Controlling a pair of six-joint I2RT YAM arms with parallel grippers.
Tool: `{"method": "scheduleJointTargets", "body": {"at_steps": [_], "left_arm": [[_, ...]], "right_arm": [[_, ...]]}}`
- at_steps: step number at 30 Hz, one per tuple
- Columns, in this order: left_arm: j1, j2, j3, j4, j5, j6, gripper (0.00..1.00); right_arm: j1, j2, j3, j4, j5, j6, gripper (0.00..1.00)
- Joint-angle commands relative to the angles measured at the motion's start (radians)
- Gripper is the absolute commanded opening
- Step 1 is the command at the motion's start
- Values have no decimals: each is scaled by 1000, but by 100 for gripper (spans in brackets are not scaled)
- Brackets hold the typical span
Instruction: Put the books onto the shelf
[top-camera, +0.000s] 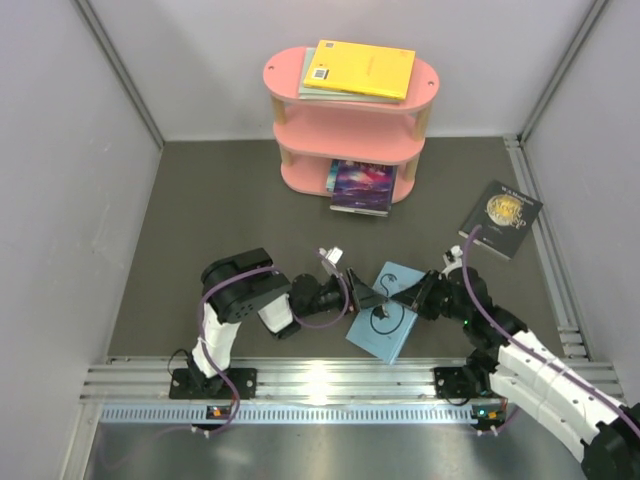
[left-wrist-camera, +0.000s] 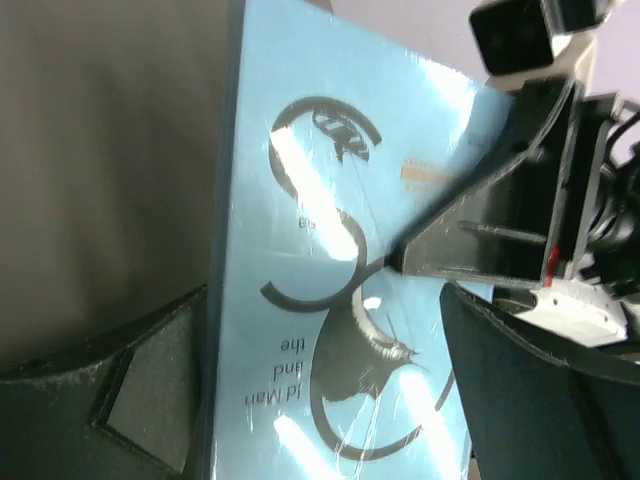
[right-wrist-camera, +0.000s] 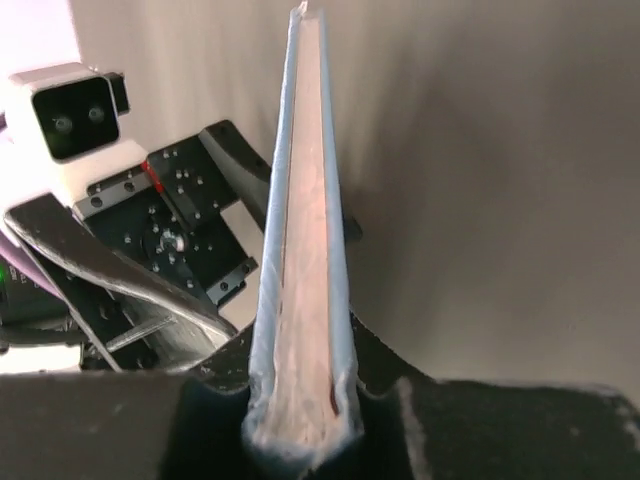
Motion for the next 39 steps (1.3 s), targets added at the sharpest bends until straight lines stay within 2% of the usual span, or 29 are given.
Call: {"method": "scheduleJointTargets", "body": {"at_steps": [1, 7, 10, 16, 18, 19, 22, 23, 25, 26, 27, 28, 31, 33, 34, 36, 37, 39], "left_arm": [[-27, 106, -158, 171, 115, 19, 99], [50, -127, -230, 82, 163, 33, 99], [50, -275, -187, -57, 215, 47, 98], [49, -572, -43, -539, 249, 183, 97], [49, -663, 10, -660, 269, 218, 91], [49, -690, 24, -685, 278, 225, 88], [49, -778, 73, -782, 321, 225, 65], [46, -816, 81, -809, 328, 229, 49], [44, -859, 95, -896, 335, 240, 35], [44, -905, 97, -924, 333, 252, 25], [42, -927, 104, -963, 324, 261, 11], [42, -968, 110, -1034, 315, 272, 2], [42, -1019, 153, -1162, 257, 327, 0], [42, -1056, 205, -1285, 208, 363, 0], [42, -1069, 230, -1379, 145, 389, 0], [42, -1076, 308, -1450, 91, 410, 0], [42, -1077, 333, -1475, 21, 416, 0], [46, -1077, 406, -1523, -32, 430, 0]], "right_arm": [[8, 36, 96, -104, 59, -88, 0], [6, -40, 278, -197, 22, -117, 0], [5, 5, 384, -178, -58, -100, 0], [3, 140, 478, 32, -253, 23, 0], [1, 178, 481, 120, -302, 59, 0], [0, 187, 479, 148, -316, 72, 0], [-21, 206, 472, 223, -336, 105, 0], [-29, 210, 476, 237, -349, 121, 0], [-58, 217, 487, 272, -365, 132, 0], [-67, 227, 502, 280, -383, 141, 0], [-81, 235, 511, 286, -392, 142, 0], [-86, 253, 531, 291, -399, 144, 0], [-91, 276, 563, 296, -420, 148, 1], [-92, 286, 596, 294, -426, 150, 33], [-91, 281, 619, 282, -425, 144, 73], [-92, 270, 648, 241, -419, 124, 99], [-91, 257, 675, 221, -414, 113, 100], [-91, 238, 694, 139, -408, 81, 100]]}}
